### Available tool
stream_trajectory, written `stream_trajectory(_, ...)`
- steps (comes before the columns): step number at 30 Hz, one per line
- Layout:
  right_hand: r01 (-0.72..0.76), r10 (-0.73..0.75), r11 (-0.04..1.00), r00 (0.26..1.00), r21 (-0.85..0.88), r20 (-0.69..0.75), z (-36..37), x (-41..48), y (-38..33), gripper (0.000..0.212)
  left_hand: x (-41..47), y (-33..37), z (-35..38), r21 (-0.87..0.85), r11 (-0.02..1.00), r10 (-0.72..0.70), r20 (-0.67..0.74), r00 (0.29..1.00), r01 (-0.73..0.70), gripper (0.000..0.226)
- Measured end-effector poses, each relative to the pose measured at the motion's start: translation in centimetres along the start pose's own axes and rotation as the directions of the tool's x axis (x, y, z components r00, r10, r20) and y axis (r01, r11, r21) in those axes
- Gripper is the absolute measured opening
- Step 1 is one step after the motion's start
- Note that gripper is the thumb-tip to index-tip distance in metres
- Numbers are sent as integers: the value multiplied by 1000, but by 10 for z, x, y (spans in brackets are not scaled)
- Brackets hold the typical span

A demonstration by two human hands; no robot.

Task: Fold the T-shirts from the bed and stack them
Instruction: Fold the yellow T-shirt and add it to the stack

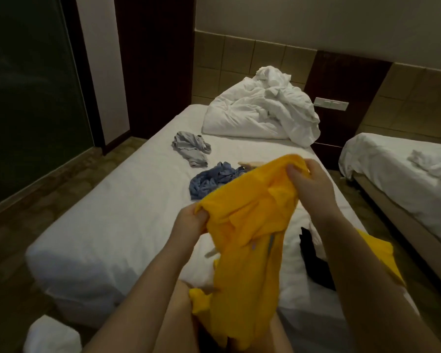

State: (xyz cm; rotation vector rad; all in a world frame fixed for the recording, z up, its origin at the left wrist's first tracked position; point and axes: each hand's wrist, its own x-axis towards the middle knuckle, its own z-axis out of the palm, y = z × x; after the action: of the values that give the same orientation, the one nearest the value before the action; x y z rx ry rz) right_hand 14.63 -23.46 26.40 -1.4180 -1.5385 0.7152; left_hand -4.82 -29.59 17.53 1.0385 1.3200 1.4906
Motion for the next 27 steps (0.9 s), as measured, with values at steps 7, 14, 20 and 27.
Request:
stream_trajectory(7,239,-148,962,864,-132,482,28,-61,-10,69,2,74,26,638,709,70,358,931,-299,21)
stream_trajectory(14,243,-215,970,874,-9,435,23,-50,0,11,-6,64,8,274,948,20,452,892,-160,24)
stream_trajectory(20,-4,-101,948,944,319,313,-3,-47,2,7,-10,-13,20,474,873,-176,523,834,-113,35)
stream_trajectory(27,8,-74,974,955,227,286,-36,-33,6,15,5,-34,1,619,778,-151,358,921,-113,9)
